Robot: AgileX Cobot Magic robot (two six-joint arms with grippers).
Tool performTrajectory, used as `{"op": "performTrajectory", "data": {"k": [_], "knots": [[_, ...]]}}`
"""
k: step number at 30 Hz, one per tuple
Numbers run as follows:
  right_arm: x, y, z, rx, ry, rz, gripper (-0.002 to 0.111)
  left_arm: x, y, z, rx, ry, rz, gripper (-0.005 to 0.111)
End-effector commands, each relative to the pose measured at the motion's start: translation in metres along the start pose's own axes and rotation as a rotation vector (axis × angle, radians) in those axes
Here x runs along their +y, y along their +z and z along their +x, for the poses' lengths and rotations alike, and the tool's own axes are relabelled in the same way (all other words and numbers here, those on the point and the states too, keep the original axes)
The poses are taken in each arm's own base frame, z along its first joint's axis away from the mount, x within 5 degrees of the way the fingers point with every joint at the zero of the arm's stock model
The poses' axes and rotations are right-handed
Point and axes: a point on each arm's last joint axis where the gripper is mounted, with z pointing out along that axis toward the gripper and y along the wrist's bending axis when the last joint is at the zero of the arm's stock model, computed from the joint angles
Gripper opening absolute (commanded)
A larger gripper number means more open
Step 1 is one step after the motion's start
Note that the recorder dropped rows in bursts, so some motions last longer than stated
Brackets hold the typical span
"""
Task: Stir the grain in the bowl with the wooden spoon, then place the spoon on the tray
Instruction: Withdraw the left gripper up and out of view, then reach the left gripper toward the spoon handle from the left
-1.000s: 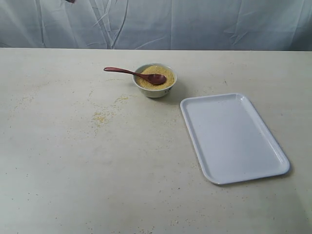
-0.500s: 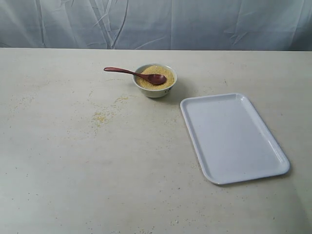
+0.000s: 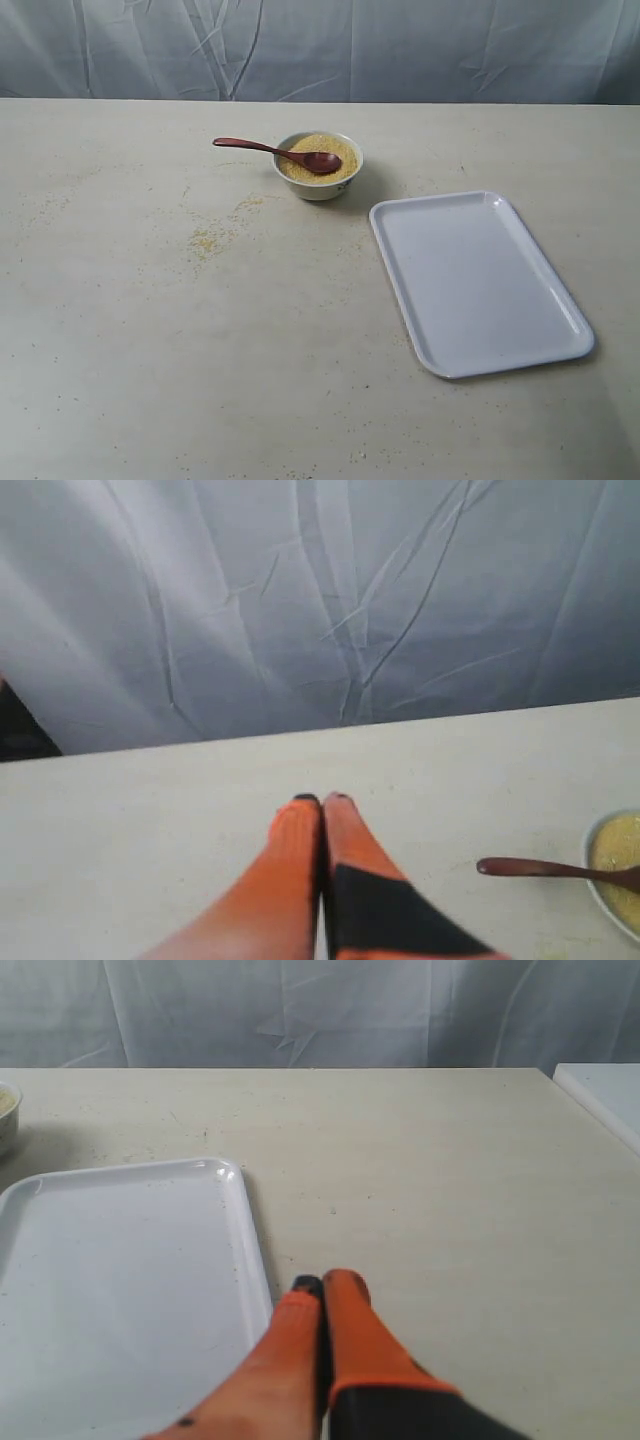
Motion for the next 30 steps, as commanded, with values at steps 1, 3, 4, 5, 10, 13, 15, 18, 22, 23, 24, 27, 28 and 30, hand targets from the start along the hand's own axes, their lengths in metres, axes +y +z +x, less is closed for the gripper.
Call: {"op": "performTrajectory", "data": {"k": [1,3,4,5,10,13,15,18,22,23,24,27,28,30], "knots": [[0.000,0.000,0.000,-0.014,0.003,-0.001,-0.001,-0.002,-0.013,0.040,-0.099,-0.109,0.014,0.000],[0.000,0.000,0.000,-0.014,0.003,-0.001,-0.001,-0.003,-0.014,0.060,-0.113,-0.156,0.014,0.000],[0.000,0.000,0.000,-0.014,0.003,-0.001,-0.001,-0.003,-0.012,0.071,-0.105,-0.189,0.015,0.000],[0.000,0.000,0.000,-0.014,0.003,-0.001,-0.001,-0.003,-0.011,0.081,-0.093,-0.213,0.013,0.000],[0.000,0.000,0.000,-0.014,0.003,-0.001,-0.001,-0.002,0.002,0.122,-0.056,-0.306,-0.016,0.000],[0.000,0.000,0.000,-0.014,0.003,-0.001,-0.001,0.001,0.008,0.128,-0.098,-0.377,-0.046,0.000],[0.000,0.000,0.000,-0.014,0.003,-0.001,-0.001,0.002,0.011,0.127,-0.123,-0.371,-0.057,0.000],[0.000,0.000,0.000,-0.014,0.003,-0.001,-0.001,0.007,0.010,0.108,-0.273,-0.382,-0.084,0.000],[0.000,0.000,0.000,-0.014,0.003,-0.001,-0.001,-0.009,0.000,0.109,-0.545,-0.421,0.161,0.000],[0.000,0.000,0.000,-0.014,0.003,-0.001,-0.001,-0.016,-0.001,0.115,-0.589,-0.405,0.243,0.000],[0.000,0.000,0.000,-0.014,0.003,-0.001,-0.001,-0.025,-0.002,0.124,-0.689,-0.360,0.361,0.000],[0.000,0.000,0.000,-0.014,0.003,-0.001,-0.001,-0.017,0.039,0.156,-0.527,-0.614,0.297,0.000],[0.000,0.000,0.000,-0.014,0.003,-0.001,-0.001,-0.016,0.052,0.168,-0.475,-0.711,0.283,0.000],[0.000,0.000,0.000,-0.014,0.003,-0.001,-0.001,-0.021,0.083,0.194,-0.328,-0.921,0.341,0.000]]}}
